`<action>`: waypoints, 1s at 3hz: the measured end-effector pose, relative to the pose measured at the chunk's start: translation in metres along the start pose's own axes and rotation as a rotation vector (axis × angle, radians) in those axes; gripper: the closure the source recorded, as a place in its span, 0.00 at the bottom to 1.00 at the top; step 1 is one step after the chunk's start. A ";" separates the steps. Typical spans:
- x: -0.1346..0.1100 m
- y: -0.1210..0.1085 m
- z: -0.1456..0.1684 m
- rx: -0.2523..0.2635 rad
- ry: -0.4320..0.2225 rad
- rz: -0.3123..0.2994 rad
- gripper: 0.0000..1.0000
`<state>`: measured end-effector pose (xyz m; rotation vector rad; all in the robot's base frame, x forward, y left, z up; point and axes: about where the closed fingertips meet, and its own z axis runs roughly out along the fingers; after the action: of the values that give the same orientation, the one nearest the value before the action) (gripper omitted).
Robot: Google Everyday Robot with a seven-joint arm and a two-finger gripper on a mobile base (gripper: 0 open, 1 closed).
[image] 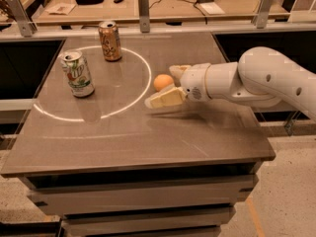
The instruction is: Move orange near 7up can
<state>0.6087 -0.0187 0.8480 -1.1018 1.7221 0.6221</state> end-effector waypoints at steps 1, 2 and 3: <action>-0.001 -0.003 0.002 -0.001 -0.015 -0.003 0.41; -0.006 -0.001 0.005 -0.011 -0.036 -0.023 0.65; -0.008 0.004 0.007 -0.023 -0.040 -0.023 0.88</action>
Offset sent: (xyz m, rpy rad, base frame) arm 0.0048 0.0066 0.0066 0.0395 -0.0597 0.0376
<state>0.6092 -0.0082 0.8517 -1.1166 1.6699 0.6465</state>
